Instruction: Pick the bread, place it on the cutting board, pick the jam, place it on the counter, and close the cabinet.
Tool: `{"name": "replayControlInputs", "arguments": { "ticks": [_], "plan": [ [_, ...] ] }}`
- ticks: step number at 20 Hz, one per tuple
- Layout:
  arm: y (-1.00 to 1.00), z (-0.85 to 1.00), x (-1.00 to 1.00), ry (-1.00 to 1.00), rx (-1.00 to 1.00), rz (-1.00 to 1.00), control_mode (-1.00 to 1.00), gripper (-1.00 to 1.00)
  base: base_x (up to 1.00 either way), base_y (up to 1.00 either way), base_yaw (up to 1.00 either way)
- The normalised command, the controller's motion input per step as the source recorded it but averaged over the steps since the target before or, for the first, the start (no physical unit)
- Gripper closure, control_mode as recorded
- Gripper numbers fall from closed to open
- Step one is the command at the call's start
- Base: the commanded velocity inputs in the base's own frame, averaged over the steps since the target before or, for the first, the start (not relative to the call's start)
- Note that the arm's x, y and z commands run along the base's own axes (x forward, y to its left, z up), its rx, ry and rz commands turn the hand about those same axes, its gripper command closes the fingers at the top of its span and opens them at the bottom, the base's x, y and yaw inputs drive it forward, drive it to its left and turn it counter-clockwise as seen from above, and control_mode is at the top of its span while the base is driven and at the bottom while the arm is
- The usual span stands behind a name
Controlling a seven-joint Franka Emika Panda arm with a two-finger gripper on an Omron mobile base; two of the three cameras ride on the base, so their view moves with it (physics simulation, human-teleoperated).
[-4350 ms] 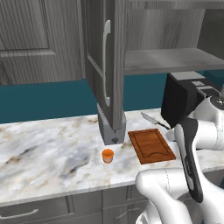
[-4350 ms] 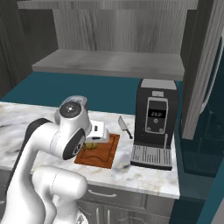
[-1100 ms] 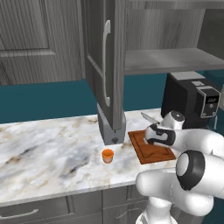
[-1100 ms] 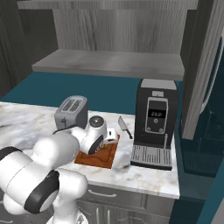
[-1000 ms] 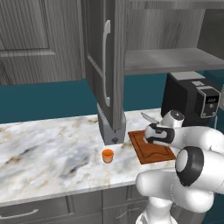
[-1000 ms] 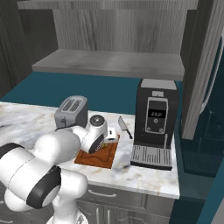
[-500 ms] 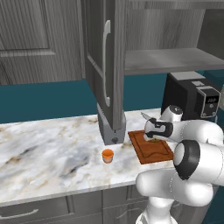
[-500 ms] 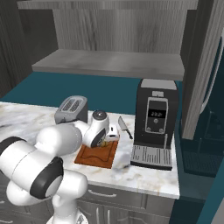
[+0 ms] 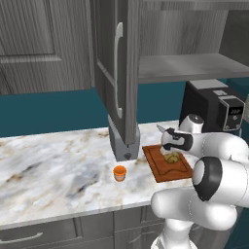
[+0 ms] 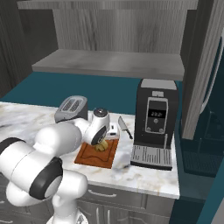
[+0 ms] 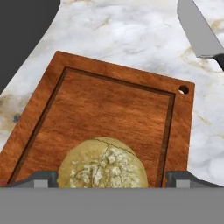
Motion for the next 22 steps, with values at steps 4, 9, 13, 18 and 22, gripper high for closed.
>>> {"name": "replayControlInputs", "arguments": {
  "ticks": [4, 9, 13, 18, 22],
  "plan": [
    [0.00, 0.28, -0.11, -0.01, 0.00, 0.01, -1.00, -1.00, 0.00, 0.00, 0.00],
    [0.00, 0.35, -0.10, -0.01, 0.00, 0.00, -1.00, -1.00, 0.00, 0.00, 0.00],
    [0.00, 0.39, -0.06, -0.05, 0.00, 0.00, -1.00, -1.00, 0.00, 0.00, 0.00],
    [0.00, 0.28, -0.07, -0.10, 0.00, 0.00, -1.00, -1.00, 0.00, 0.00, 0.00],
    [0.00, 0.32, -0.07, -0.16, 0.00, 0.00, -1.00, -1.00, 0.00, 0.00, 0.00]
  ]
}}
